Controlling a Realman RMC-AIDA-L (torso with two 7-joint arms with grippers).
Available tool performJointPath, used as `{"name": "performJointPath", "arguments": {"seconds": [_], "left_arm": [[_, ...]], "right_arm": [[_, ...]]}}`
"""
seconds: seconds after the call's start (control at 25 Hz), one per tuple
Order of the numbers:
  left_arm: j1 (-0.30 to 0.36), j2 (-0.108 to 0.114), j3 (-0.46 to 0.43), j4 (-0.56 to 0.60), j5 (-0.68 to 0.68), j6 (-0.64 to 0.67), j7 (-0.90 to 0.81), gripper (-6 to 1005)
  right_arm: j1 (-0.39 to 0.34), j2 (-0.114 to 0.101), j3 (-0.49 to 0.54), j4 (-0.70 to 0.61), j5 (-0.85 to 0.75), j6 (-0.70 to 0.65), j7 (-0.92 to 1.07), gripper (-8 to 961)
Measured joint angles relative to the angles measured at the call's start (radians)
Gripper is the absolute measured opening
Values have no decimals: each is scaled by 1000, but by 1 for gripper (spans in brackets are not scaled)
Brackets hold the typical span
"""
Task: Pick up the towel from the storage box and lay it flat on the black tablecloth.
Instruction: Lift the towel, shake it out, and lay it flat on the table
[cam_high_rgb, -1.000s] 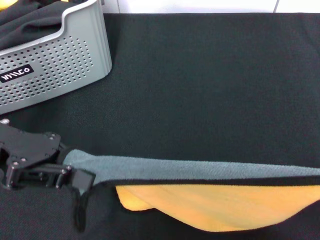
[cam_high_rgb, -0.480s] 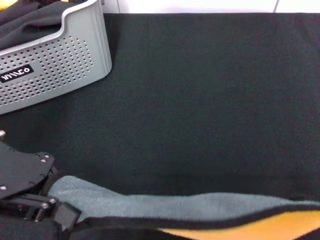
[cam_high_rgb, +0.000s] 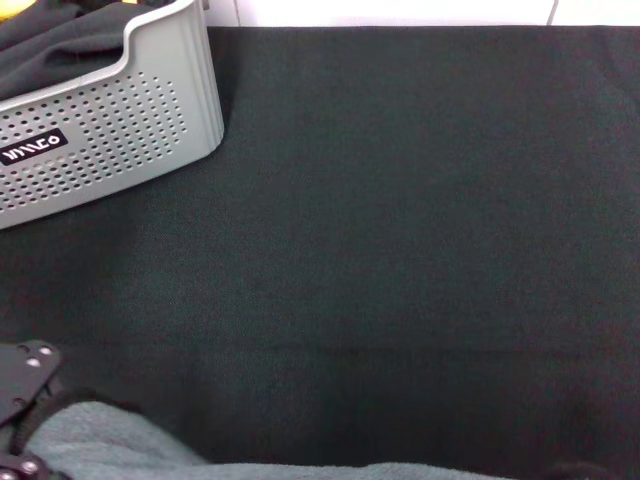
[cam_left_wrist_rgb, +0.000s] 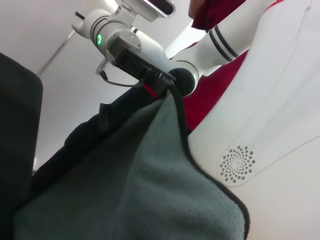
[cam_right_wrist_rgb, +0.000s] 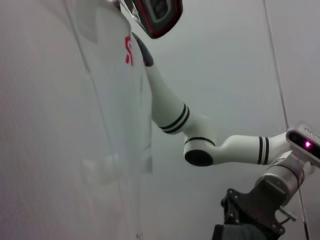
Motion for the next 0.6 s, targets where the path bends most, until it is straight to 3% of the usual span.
{"name": "performJointPath", "arguments": {"seconds": [0.12, 0.24, 0.32, 0.44, 0.48, 0.52, 0.6], "left_arm": [[6, 21, -5, -7, -8, 0, -5, 7], [-1, 2, -47, -49, 39, -4, -5, 7], [-10, -32, -102, -101, 120, -6, -5, 7], [-61, -122, -271, -235, 345, -14, 3, 7], [-61, -122, -271, -235, 345, -14, 3, 8], [-118, -187, -447, -336, 543, -26, 29, 8], [-148, -221, -558, -379, 664, -40, 46, 8]], "right_arm": [[1, 0, 0, 2, 9, 3, 11, 6], [31, -1, 23, 66, -3, 25, 4, 6], [74, -2, 43, 147, -23, 44, -13, 6], [148, -2, 90, 297, -88, 88, -66, 6], [177, -3, 110, 358, -123, 114, -92, 6], [204, -4, 127, 412, -159, 145, -115, 6], [253, -4, 144, 488, -209, 208, -157, 6]]}}
